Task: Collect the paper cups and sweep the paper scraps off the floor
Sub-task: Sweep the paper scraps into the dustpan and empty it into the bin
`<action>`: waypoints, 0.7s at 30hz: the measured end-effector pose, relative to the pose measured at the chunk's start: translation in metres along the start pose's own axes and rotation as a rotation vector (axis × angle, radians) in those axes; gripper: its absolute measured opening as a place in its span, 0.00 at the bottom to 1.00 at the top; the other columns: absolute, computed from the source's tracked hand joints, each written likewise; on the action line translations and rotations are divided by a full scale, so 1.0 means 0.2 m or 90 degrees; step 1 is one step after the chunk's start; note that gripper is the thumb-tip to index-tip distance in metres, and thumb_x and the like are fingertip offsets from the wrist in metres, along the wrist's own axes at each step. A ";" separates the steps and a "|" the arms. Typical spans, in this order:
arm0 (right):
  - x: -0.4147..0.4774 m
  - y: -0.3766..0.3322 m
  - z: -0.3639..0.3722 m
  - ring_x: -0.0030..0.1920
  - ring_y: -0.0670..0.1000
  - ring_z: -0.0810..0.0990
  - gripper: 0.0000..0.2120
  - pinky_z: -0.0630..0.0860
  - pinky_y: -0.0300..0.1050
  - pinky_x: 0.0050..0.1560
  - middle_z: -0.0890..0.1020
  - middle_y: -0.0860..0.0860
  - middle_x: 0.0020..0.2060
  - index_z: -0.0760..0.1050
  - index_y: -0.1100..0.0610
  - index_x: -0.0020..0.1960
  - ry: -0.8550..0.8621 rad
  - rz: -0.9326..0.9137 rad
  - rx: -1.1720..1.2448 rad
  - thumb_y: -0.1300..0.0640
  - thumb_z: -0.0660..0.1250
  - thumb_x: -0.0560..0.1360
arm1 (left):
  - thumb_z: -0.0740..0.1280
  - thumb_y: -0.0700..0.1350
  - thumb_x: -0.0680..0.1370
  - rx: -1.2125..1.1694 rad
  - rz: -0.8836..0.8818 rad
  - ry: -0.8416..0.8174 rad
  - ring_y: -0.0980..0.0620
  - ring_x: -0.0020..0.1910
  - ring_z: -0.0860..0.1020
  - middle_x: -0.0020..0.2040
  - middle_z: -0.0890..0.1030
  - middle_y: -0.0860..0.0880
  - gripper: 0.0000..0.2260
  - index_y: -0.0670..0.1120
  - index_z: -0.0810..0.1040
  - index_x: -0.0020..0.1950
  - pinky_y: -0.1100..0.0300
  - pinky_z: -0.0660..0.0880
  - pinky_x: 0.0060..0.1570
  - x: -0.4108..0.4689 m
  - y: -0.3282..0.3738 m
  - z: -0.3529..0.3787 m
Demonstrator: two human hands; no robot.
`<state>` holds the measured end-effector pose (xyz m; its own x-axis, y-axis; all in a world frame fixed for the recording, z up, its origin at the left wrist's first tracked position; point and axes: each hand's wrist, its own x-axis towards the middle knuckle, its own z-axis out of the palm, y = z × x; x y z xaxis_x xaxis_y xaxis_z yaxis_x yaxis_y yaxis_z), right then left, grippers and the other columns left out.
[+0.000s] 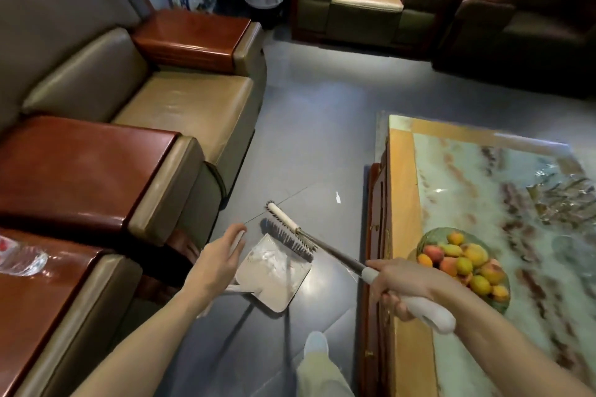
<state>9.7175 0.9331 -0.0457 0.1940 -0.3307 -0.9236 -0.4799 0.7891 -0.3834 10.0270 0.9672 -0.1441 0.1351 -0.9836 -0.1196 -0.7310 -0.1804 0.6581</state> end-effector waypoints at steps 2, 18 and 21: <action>0.07 -0.14 -0.15 0.17 0.45 0.68 0.23 0.66 0.33 0.18 0.70 0.51 0.20 0.67 0.47 0.61 0.012 -0.017 -0.009 0.71 0.58 0.74 | 0.57 0.50 0.82 0.005 0.007 -0.001 0.53 0.35 0.74 0.36 0.75 0.52 0.11 0.50 0.69 0.63 0.57 0.68 0.39 0.18 0.09 0.02; 0.88 -0.90 -0.89 0.20 0.49 0.70 0.05 0.69 0.37 0.23 0.73 0.53 0.22 0.72 0.63 0.44 0.190 0.004 -0.128 0.68 0.58 0.72 | 0.54 0.51 0.82 0.073 0.039 -0.125 0.46 0.36 0.75 0.36 0.76 0.47 0.09 0.53 0.67 0.62 0.50 0.73 0.40 1.40 0.37 0.10; 0.97 -0.97 -0.91 0.21 0.48 0.70 0.06 0.68 0.37 0.23 0.73 0.53 0.23 0.71 0.63 0.42 0.158 0.037 -0.143 0.68 0.57 0.73 | 0.53 0.52 0.82 0.065 0.037 -0.142 0.46 0.37 0.75 0.37 0.76 0.46 0.09 0.54 0.67 0.61 0.50 0.74 0.41 1.56 0.38 0.11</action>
<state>9.6920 0.6214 -0.1499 -0.0399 -0.4256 -0.9040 -0.6664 0.6855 -0.2933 9.9996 0.6460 -0.1485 -0.0510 -0.9664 -0.2520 -0.7988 -0.1120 0.5911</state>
